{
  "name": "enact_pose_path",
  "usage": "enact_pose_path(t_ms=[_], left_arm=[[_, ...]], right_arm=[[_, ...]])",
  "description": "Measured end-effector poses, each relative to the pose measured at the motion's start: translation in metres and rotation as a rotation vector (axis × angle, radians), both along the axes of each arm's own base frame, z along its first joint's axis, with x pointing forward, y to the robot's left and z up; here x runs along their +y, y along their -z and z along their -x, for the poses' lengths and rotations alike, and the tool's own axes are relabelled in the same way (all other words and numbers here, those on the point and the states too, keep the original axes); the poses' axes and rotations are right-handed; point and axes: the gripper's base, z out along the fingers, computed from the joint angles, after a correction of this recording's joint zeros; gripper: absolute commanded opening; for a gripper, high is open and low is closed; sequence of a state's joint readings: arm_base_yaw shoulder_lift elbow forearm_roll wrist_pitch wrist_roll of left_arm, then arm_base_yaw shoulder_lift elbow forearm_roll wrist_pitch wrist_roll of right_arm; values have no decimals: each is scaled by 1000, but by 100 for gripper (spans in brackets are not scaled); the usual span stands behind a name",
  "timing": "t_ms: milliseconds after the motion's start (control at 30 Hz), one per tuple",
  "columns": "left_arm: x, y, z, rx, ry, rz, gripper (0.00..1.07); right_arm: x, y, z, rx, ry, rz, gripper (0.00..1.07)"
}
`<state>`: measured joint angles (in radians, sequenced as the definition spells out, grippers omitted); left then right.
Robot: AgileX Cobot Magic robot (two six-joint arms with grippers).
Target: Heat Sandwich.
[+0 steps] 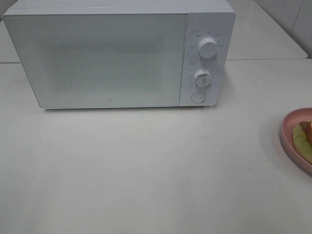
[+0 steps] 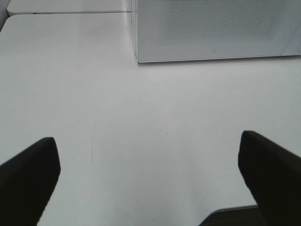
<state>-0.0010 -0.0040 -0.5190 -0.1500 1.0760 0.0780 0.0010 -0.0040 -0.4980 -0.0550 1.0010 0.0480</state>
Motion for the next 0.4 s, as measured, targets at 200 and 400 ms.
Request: enact_pose_path(t_ms=[200, 400], left_arm=[[0, 0, 0, 0, 0, 0, 98], [0, 0, 0, 0, 0, 0, 98]], right_arm=[[0, 0, 0, 0, 0, 0, 75], [0, 0, 0, 0, 0, 0, 75]])
